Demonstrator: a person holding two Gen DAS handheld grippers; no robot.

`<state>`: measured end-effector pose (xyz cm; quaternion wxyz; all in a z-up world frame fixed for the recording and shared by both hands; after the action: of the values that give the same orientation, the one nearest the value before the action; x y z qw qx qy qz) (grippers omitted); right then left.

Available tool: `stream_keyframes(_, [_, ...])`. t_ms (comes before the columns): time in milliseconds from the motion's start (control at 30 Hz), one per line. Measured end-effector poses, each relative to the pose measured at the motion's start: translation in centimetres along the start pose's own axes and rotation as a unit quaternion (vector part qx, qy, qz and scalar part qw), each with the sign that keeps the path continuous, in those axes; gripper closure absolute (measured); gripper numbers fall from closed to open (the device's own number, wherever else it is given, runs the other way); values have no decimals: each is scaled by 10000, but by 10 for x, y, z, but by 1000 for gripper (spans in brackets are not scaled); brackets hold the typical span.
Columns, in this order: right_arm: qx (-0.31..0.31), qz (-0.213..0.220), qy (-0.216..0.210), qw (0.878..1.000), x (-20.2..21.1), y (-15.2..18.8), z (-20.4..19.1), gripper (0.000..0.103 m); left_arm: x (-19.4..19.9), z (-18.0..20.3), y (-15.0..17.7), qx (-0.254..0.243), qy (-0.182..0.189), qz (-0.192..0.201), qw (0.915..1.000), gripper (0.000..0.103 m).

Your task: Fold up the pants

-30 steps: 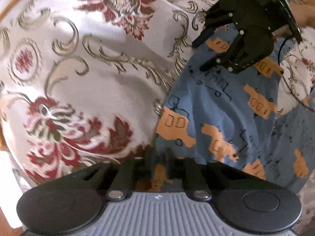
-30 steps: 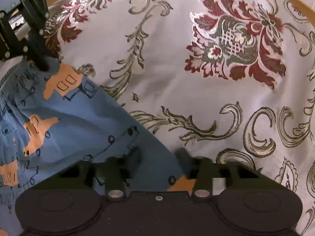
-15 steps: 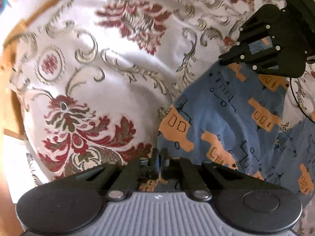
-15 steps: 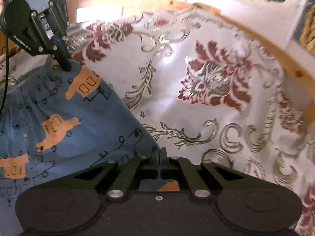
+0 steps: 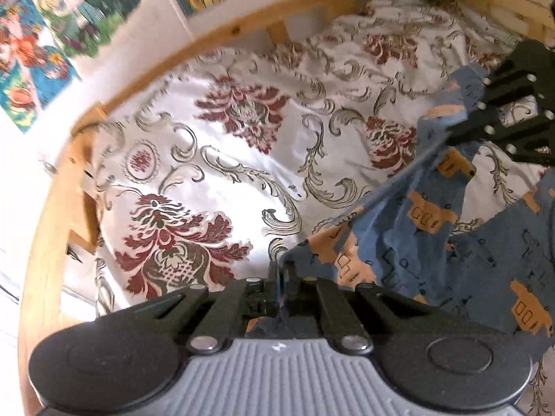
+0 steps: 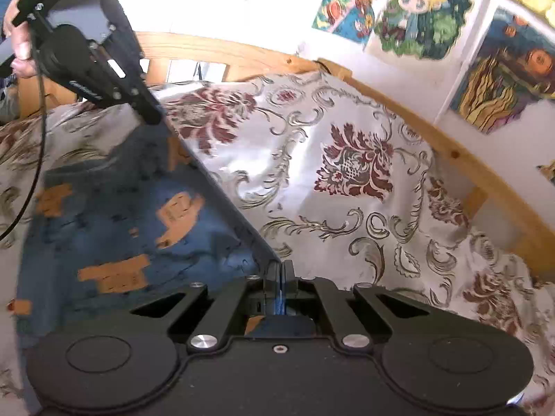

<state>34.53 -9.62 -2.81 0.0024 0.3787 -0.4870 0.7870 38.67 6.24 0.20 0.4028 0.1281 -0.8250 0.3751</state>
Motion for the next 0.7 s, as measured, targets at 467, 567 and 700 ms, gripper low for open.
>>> stream_keyframes(467, [125,144,324,9993,67,52,-101,103,54,69,78,-772,-555,822,9921,101])
stream_keyframes(567, [169,54,358,9992,70,66,-121,103,53,85,94,-1140,-555,777,9889,101])
stream_keyframes(700, [528,-129,336,9980,73,89,-155,103,52,102,114,-1584,-527,697,9835,101])
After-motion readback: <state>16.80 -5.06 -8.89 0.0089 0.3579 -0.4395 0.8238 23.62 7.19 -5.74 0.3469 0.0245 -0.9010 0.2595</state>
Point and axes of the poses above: each gripper's, at about its wrist camera, not at the fingertips, and x roughly against the way its jaws point, z to its right, y to its underside, the point moved 8 cm from there along -x, roughly the way its jaws point, and after that the axes turned 4 degrees about -x, right-handed, at the moved point
